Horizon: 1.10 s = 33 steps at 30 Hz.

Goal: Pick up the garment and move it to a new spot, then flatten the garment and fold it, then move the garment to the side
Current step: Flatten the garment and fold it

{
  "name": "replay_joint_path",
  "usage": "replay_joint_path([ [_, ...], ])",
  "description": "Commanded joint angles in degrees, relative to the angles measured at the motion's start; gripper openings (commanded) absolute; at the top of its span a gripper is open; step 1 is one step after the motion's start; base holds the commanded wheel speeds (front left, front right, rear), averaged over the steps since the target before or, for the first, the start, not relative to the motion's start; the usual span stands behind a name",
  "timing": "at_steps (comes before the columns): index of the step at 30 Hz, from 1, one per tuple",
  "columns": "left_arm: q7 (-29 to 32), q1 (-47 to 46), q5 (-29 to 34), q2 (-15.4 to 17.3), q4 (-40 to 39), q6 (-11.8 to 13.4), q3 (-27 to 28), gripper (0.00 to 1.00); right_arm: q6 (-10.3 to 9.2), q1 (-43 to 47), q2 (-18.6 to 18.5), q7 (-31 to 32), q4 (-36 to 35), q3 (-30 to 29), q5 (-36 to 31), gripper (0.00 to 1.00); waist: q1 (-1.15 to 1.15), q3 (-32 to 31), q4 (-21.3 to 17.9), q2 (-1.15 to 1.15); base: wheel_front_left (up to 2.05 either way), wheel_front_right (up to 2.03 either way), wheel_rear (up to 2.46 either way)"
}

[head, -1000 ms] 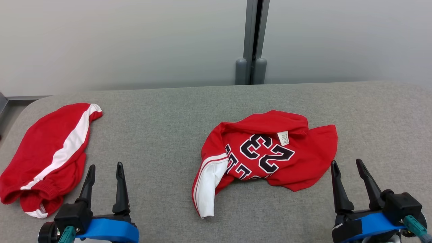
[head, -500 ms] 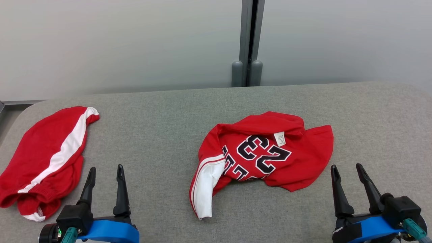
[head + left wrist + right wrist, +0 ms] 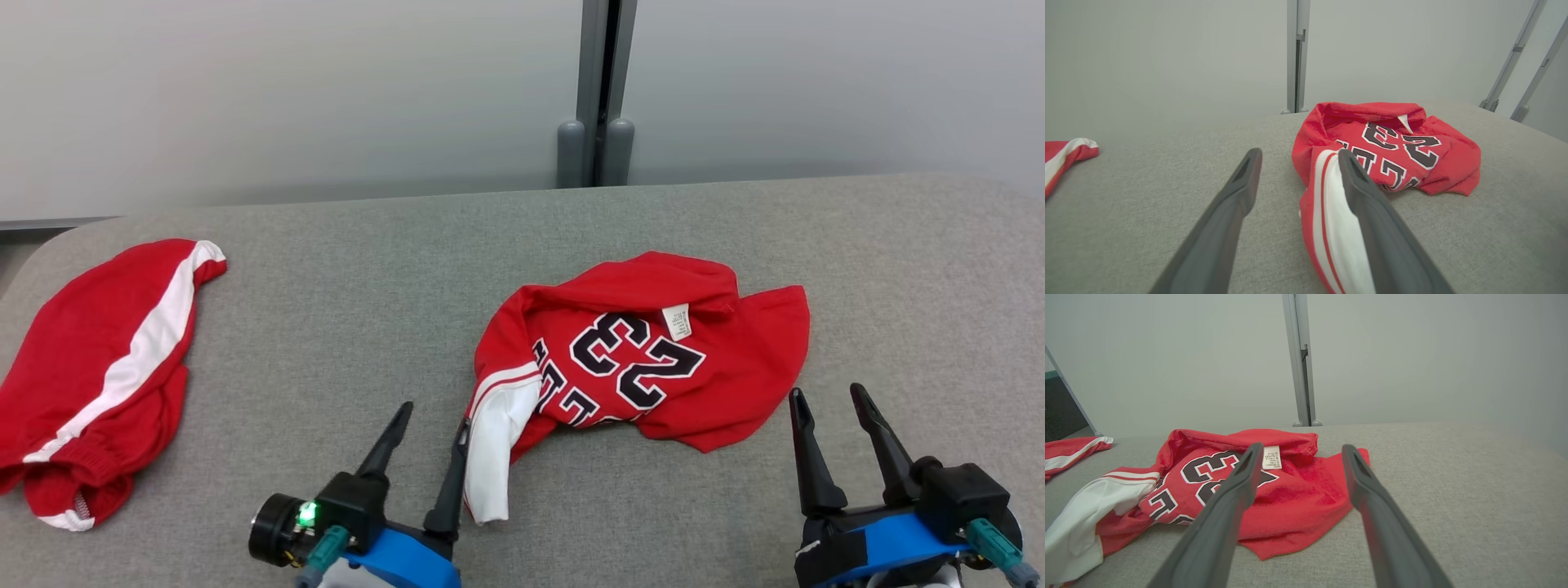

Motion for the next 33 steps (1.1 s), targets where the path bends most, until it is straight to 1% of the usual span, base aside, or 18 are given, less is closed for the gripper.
replay_joint_path([
  [1,-0.27,-1.08,-0.19,-0.06,0.73,-0.22,-1.30,1.00,0.03,-0.75,-0.26,-0.17,-0.05,-0.04,0.12,1.00,0.00,0.30,-0.24,0.00,0.00,0.00,0.00],
  [4,-0.28,-2.00,-1.08,-0.06,3.03,-0.36,-5.39,1.00,0.03,-1.20,-0.25,-0.17,-0.07,-0.13,0.25,1.00,0.00,1.15,-0.92,0.00,0.00,0.00,0.00],
  [8,-0.27,-3.43,-1.36,-0.05,7.02,-0.13,-8.40,1.00,0.03,-1.46,-0.25,-0.17,-0.11,-0.28,0.25,1.00,0.00,2.26,-1.78,0.00,0.00,0.00,0.00],
  [12,-0.26,-5.09,-0.79,-0.05,11.91,1.00,-8.88,1.00,0.03,-2.36,-0.24,-0.17,-0.41,-0.20,0.23,1.00,0.00,3.54,-2.44,0.00,0.00,0.00,0.00],
  [17,-0.27,-8.24,-1.34,-0.06,17.24,2.08,-7.84,1.00,0.03,-3.02,-0.25,-0.17,-0.47,-0.19,0.22,1.00,0.00,4.55,-2.90,0.00,0.00,0.00,0.00],
  [18,-0.27,-8.90,-1.41,-0.09,18.16,2.29,-7.47,0.75,0.03,-3.19,-0.25,-0.17,-0.48,-0.16,0.21,1.00,0.00,4.66,-2.96,0.00,0.00,0.00,0.00],
  [19,-0.27,-9.50,-1.55,0.04,19.12,2.23,-7.05,0.40,0.03,-3.37,-0.25,-0.17,-0.45,-0.12,0.18,1.00,0.00,4.77,-3.07,0.00,0.00,0.00,0.00],
  [20,-0.28,-10.79,-1.98,0.34,19.83,2.02,-6.19,0.00,0.03,-3.49,-0.24,-0.17,-0.50,0.01,0.23,1.00,0.00,4.89,-3.34,0.00,0.00,0.00,0.00],
  [22,-0.27,-11.75,-2.65,0.77,18.85,2.05,-4.62,0.00,0.03,-3.38,-0.25,-0.17,-0.60,-0.04,0.32,1.00,0.00,4.89,-3.49,0.00,0.00,0.00,0.00],
  [26,-0.27,-13.40,-2.67,2.97,16.26,2.43,-1.50,0.00,0.03,-2.92,-0.24,-0.17,-0.57,-0.37,0.43,1.00,0.00,4.57,-3.42,0.00,0.00,0.00,0.00],
  [33,-0.28,-17.33,-1.63,8.23,11.03,3.17,3.73,0.00,0.03,-2.34,-0.25,-0.17,-0.21,-0.07,0.62,1.00,0.00,3.46,-3.10,0.00,0.00,0.00,0.00],
])
